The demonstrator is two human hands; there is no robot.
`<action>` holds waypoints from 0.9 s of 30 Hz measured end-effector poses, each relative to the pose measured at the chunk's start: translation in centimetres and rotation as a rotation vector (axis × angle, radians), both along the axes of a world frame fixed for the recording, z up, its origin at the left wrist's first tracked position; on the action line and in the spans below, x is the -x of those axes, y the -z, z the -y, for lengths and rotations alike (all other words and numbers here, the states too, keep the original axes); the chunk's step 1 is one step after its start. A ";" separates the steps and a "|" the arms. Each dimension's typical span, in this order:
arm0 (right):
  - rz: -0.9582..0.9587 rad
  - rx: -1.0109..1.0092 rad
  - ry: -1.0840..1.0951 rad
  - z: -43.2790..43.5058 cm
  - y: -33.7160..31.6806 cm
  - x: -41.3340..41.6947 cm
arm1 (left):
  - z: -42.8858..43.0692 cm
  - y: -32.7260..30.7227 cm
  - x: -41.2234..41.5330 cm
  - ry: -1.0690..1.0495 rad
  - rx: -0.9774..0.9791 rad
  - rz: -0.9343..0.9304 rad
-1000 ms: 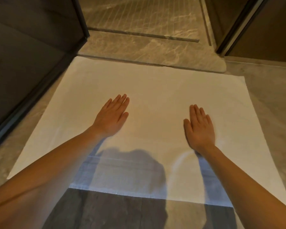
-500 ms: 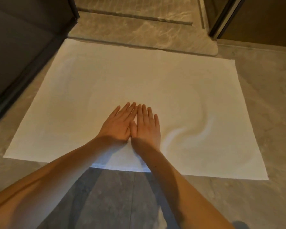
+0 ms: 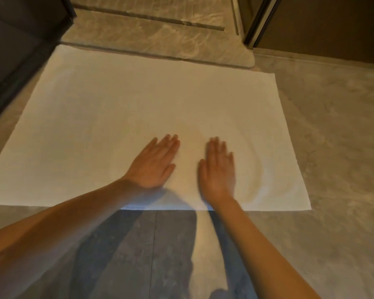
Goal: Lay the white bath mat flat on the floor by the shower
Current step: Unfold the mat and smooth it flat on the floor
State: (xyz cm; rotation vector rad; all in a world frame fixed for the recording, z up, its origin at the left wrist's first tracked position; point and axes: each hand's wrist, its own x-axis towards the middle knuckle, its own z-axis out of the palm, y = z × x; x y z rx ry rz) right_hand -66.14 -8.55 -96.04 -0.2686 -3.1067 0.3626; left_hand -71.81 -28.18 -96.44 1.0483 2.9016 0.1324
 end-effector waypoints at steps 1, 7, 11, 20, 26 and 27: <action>0.002 0.038 -0.058 2.0 0.1 0.1 | -1.2 0.2 -0.9 0.051 -0.001 -0.001; 0.077 0.025 -0.165 1.0 1.3 -1.6 | -1.8 1.6 -2.7 0.021 0.027 0.023; 0.080 0.002 0.006 -7.2 1.5 -3.5 | -1.4 1.9 -2.6 0.041 -0.001 0.036; 0.136 -0.047 0.349 -15.9 -0.5 -6.5 | -1.5 1.3 -2.4 0.062 0.025 0.060; 0.000 0.061 -0.062 -2.9 -0.9 1.4 | -5.0 -0.7 1.7 0.018 -0.087 -0.013; 0.001 0.084 -0.095 -1.2 -0.8 2.8 | -5.7 -0.6 2.5 0.007 -0.081 -0.013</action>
